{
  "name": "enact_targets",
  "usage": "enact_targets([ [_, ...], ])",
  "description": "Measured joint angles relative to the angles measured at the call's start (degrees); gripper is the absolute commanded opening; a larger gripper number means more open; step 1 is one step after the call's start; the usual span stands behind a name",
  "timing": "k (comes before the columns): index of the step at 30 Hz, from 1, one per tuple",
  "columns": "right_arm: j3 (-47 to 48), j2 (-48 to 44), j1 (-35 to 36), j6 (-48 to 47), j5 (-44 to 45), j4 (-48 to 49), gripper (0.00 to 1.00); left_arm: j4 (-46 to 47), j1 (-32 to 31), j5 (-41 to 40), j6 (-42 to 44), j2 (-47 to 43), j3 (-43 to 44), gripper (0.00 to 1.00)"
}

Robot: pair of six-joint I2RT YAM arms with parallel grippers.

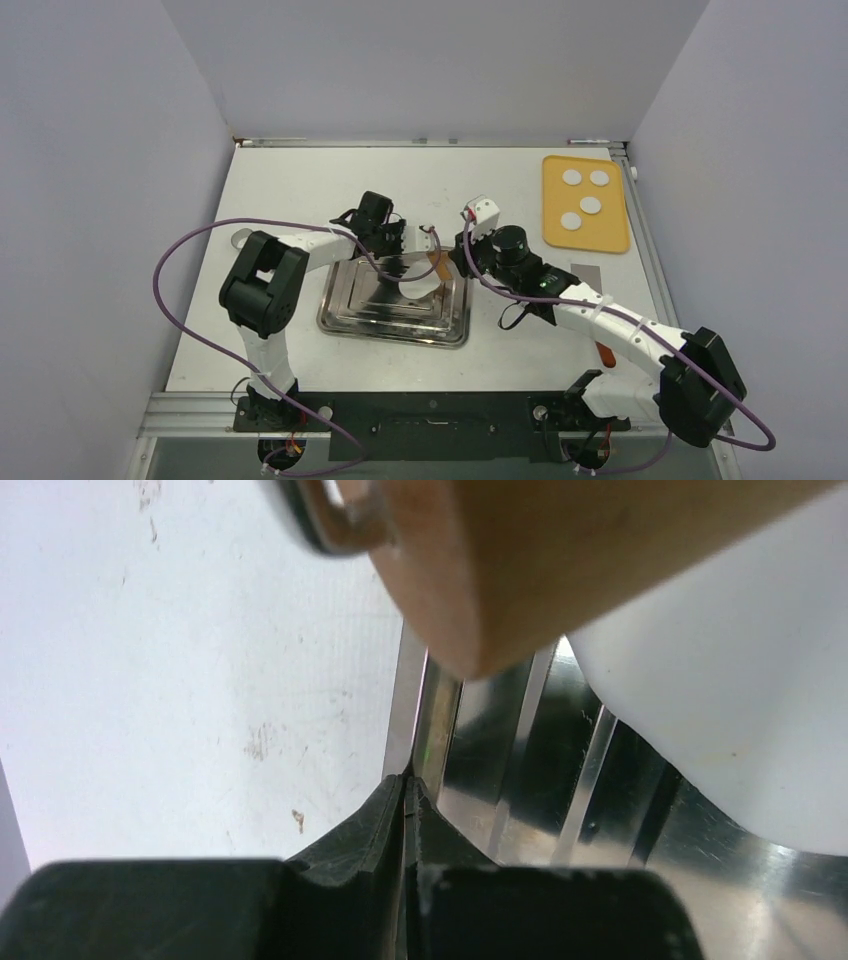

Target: Roll out the dumpling wrappers from the dough

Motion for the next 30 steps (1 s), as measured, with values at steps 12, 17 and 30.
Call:
enact_targets([
  [12, 7.0, -3.9, 7.5, -27.3, 20.0, -21.5, 0.09, -0.6, -0.2, 2.2, -0.2, 0.2, 0.4, 0.0],
  [17, 5.9, -4.0, 13.9, -37.2, 23.1, -24.3, 0.08, -0.7, 0.1, 2.9, -0.2, 0.2, 0.5, 0.0],
  [30, 3.1, 8.9, 25.4, -53.3, 22.9, -12.5, 0.08, -1.6, 0.2, 3.2, -0.4, 0.5, 1.1, 0.0],
])
